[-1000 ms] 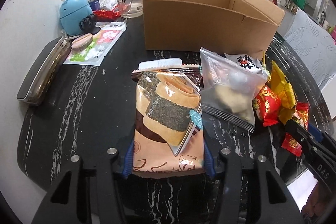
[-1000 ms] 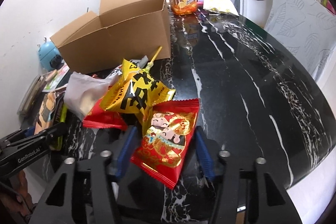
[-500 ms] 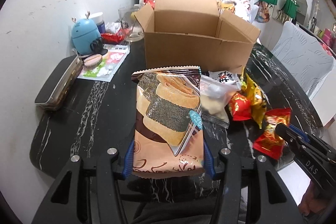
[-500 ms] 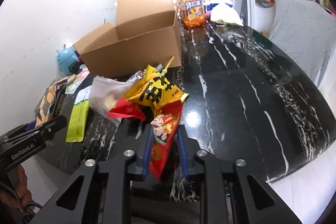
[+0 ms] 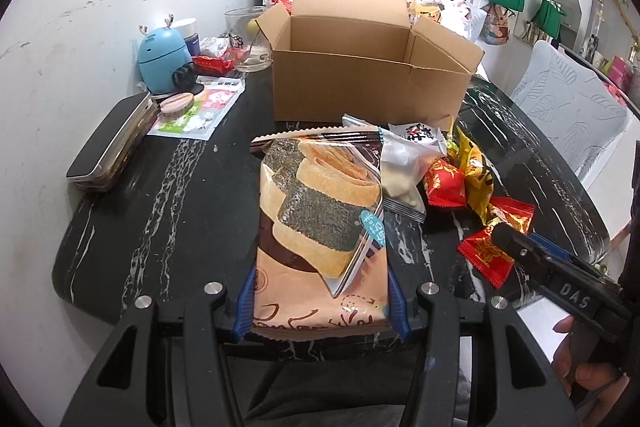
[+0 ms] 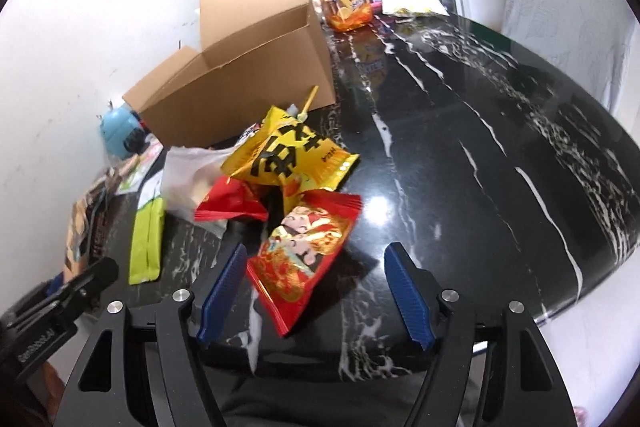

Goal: Organize snacks
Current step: 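Lift the seaweed bag with the left gripper while the right lifts the red packet, then carry both bags over the cardboard box and open both grippers to drop them, then withdraw both grippers from the box back toward the snack pile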

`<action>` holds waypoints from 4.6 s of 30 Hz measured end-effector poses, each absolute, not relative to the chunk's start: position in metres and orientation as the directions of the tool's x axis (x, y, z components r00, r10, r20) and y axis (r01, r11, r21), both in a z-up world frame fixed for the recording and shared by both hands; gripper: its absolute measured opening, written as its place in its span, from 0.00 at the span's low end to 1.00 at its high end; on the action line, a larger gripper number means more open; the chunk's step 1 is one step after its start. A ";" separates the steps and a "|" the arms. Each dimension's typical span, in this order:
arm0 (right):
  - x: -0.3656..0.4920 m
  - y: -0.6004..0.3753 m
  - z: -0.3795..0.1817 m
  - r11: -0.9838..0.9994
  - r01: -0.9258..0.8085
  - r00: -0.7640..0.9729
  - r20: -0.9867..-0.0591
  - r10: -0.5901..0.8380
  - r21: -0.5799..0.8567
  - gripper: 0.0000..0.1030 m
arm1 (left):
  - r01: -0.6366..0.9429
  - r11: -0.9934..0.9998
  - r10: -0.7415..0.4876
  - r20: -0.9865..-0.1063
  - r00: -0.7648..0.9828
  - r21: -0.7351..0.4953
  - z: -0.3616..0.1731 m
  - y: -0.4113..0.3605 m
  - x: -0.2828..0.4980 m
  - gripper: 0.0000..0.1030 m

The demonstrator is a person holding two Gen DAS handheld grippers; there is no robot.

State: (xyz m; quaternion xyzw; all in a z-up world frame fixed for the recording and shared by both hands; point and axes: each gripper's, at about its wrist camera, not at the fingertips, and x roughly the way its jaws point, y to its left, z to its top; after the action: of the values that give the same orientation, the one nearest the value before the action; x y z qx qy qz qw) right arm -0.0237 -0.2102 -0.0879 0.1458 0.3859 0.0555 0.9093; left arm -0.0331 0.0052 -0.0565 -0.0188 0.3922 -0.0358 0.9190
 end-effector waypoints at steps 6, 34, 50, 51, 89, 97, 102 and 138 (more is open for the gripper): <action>-0.009 -0.191 -0.088 0.977 0.023 0.679 -0.721 0.139 0.210 0.70 | 0.024 0.998 -0.057 -0.724 0.687 -0.057 -0.059 0.011 -0.028 0.50; 0.000 -0.209 -0.039 0.990 -0.027 0.728 -0.676 0.114 0.138 0.32 | 0.090 0.993 -0.115 -0.678 0.726 -0.073 -0.024 -0.003 0.006 0.50; 0.104 -0.190 0.020 0.969 -0.225 0.764 -0.600 0.238 0.098 0.32 | 0.141 0.988 -0.151 -0.588 0.795 -0.063 0.029 -0.014 0.113 0.50; 0.116 -0.188 0.022 0.966 -0.238 0.762 -0.598 0.248 0.097 0.32 | 0.139 0.988 -0.148 -0.591 0.793 -0.061 0.030 -0.014 0.124 0.50; 0.243 -0.153 0.018 0.971 -0.116 0.671 -0.737 -0.077 -0.208 1.00 | 0.005 0.998 0.048 -0.761 0.648 0.067 0.005 -0.002 0.241 0.51; 0.205 -0.166 0.049 0.986 -0.093 0.738 -0.674 -0.028 -0.142 1.00 | 0.023 0.998 0.022 -0.697 0.717 0.055 0.040 0.004 0.203 0.51; 0.174 -0.168 0.075 0.987 -0.123 0.765 -0.643 0.028 -0.103 1.00 | 0.029 0.998 0.012 -0.643 0.766 0.054 0.067 0.006 0.169 0.51; 0.013 -0.165 -0.007 0.980 -0.199 0.778 -0.612 0.141 -0.027 1.00 | 0.096 0.993 -0.112 -0.703 0.703 -0.061 -0.011 0.013 0.022 0.51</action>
State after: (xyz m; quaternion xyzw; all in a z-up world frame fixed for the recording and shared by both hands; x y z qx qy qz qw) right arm 0.0129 -0.1650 -0.0065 -0.0449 0.3205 0.0901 0.9419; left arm 0.0219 0.0133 -0.0108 -0.0100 0.3814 -0.0563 0.9227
